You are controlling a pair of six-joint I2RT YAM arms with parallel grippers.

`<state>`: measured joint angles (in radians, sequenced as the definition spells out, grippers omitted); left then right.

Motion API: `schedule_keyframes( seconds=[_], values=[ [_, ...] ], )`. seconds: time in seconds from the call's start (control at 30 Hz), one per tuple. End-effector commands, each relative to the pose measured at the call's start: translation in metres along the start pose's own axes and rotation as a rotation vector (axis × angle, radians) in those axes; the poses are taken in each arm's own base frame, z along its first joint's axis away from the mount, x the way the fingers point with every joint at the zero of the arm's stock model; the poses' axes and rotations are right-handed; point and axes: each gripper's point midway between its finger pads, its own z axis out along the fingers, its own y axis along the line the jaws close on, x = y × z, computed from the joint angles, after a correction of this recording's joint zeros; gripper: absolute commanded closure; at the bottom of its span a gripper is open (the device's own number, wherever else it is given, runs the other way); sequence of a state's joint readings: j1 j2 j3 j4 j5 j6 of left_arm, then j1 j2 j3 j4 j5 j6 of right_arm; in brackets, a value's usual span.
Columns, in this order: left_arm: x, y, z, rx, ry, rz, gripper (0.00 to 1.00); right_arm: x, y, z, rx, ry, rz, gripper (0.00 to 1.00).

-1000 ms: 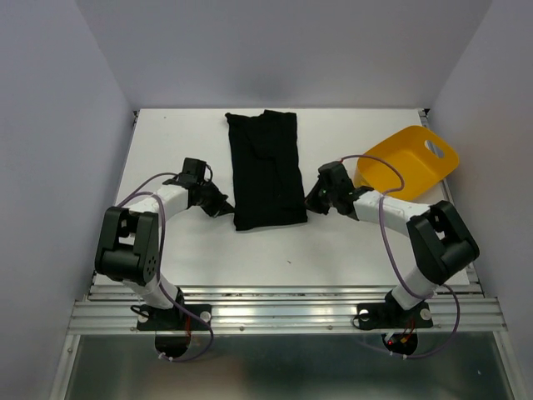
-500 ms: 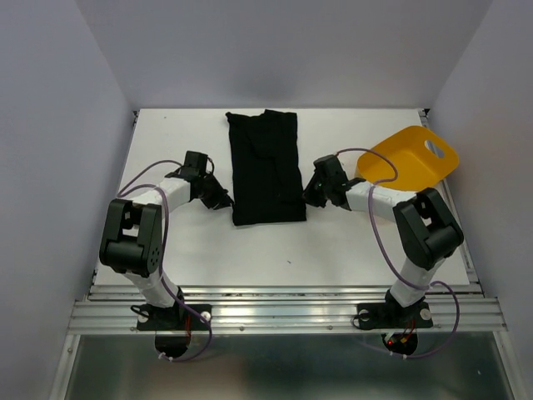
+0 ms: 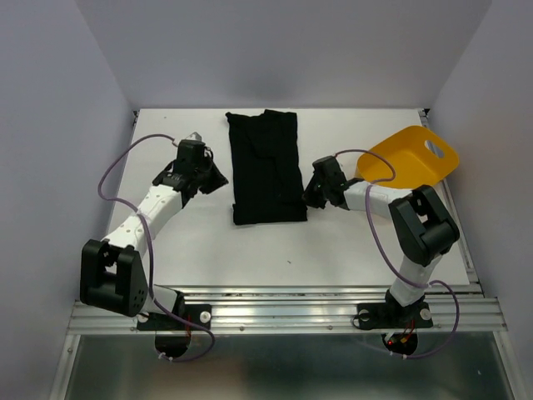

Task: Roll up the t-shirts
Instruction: Roll the T-shirt to the center of the board.

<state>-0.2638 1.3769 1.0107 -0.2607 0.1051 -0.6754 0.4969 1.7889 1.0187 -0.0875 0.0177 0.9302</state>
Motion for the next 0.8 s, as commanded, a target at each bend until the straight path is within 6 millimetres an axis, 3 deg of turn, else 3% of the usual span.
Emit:
schedule_keyframes(
  seconds=[0.0,0.03,0.17,0.3,0.47,0.6,0.63,0.77],
  values=[
    [0.034,-0.033,-0.001,0.111,0.102,0.073,1.0,-0.016,0.014,-0.002,-0.039,-0.045,-0.007,0.79],
    [0.05,-0.036,0.001,0.136,0.146,0.08,1.0,-0.018,0.016,-0.004,-0.044,-0.05,-0.007,0.78],
    [0.078,-0.051,0.008,0.215,0.227,0.054,1.0,-0.026,0.029,-0.021,-0.088,-0.072,-0.031,0.7],
    [0.085,-0.05,0.023,0.214,0.243,0.056,1.0,-0.032,0.044,-0.047,-0.154,-0.089,-0.068,0.52],
    [0.096,-0.042,0.041,0.192,0.287,0.071,1.0,-0.018,0.059,-0.063,-0.243,-0.037,-0.081,0.48],
    [0.108,-0.031,0.058,0.16,0.325,0.083,1.0,0.004,0.076,-0.064,-0.298,0.019,-0.131,0.75],
    [0.108,-0.03,0.06,0.16,0.33,0.086,1.0,0.011,0.081,-0.059,-0.305,0.047,-0.14,0.86],
    [0.116,-0.021,0.07,0.134,0.348,0.087,1.0,0.028,0.087,-0.045,-0.33,0.119,-0.144,0.98]
  ],
)
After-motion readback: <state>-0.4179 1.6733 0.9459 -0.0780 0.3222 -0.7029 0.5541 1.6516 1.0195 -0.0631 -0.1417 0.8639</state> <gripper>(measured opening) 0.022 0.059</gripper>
